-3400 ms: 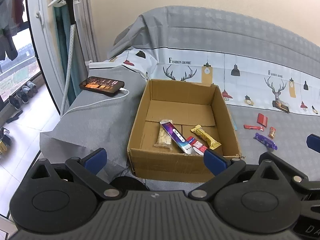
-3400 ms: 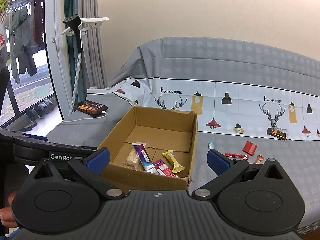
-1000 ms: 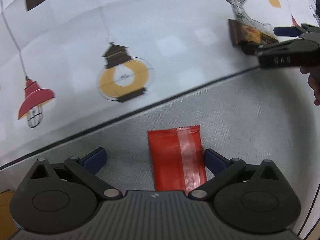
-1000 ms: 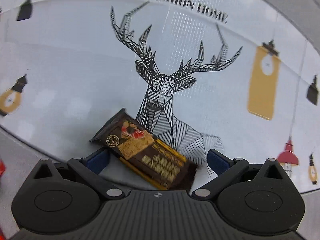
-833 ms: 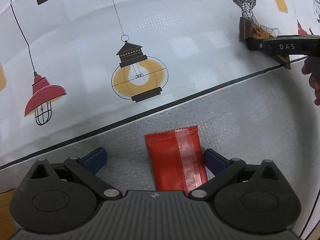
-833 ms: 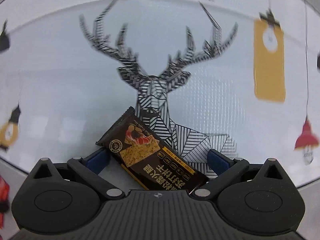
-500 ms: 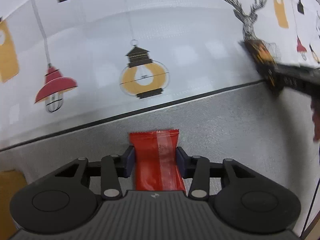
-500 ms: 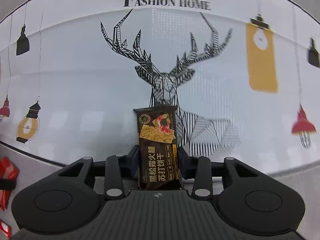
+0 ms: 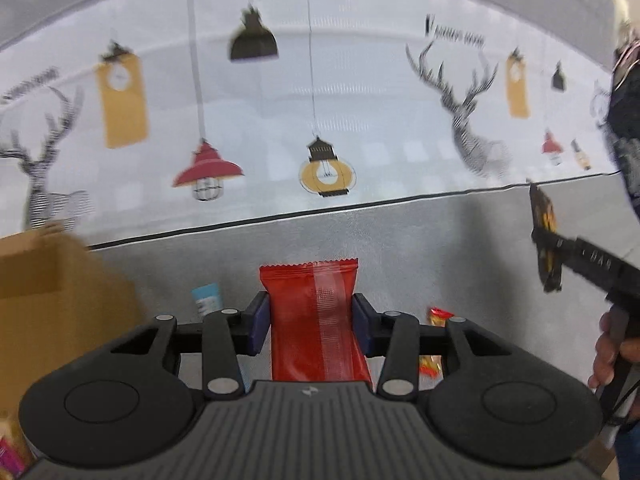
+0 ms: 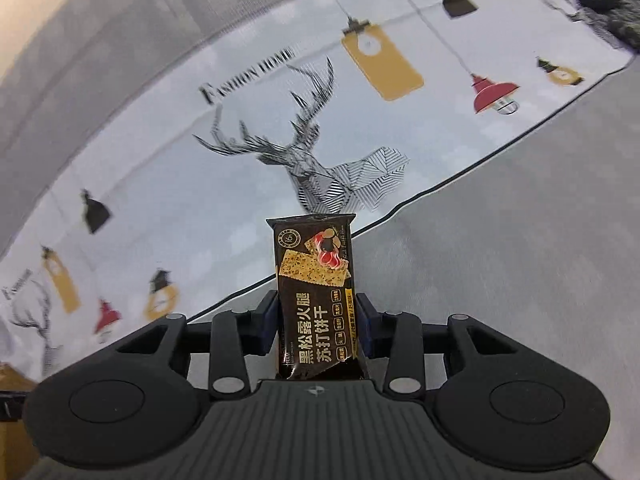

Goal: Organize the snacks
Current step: 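Carry the red wafer pack and dark cracker pack over the box, then open both tools to drop the packs into the box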

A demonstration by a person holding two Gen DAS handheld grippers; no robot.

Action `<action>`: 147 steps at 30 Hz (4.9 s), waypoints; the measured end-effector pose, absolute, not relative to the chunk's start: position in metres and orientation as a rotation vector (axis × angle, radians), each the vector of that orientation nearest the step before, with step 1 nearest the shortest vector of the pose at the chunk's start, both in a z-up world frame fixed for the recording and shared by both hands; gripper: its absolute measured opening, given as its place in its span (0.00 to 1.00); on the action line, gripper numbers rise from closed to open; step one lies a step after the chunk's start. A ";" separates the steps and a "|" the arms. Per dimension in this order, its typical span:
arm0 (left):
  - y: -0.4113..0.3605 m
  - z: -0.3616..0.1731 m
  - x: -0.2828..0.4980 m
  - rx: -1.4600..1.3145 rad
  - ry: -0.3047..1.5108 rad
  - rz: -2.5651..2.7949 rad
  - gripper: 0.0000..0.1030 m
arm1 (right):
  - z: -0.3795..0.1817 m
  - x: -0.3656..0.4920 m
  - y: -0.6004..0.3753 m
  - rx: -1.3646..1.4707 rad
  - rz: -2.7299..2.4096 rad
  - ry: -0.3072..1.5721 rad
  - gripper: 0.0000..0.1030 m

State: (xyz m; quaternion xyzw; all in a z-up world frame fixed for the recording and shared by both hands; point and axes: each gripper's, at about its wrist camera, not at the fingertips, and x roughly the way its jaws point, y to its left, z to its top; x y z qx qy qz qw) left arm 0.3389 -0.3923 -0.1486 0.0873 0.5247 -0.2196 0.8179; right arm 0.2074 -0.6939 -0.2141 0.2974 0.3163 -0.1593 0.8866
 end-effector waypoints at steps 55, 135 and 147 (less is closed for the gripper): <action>-0.014 -0.005 0.031 -0.093 0.841 -0.255 0.46 | -0.027 -0.020 -0.241 0.396 0.194 0.719 0.40; -0.035 -0.127 0.264 0.002 1.073 -0.152 0.47 | -0.137 0.191 -0.233 0.376 0.124 0.949 0.40; -0.028 -0.116 0.225 0.050 1.064 -0.081 1.00 | -0.110 0.169 -0.238 0.387 0.088 0.931 0.90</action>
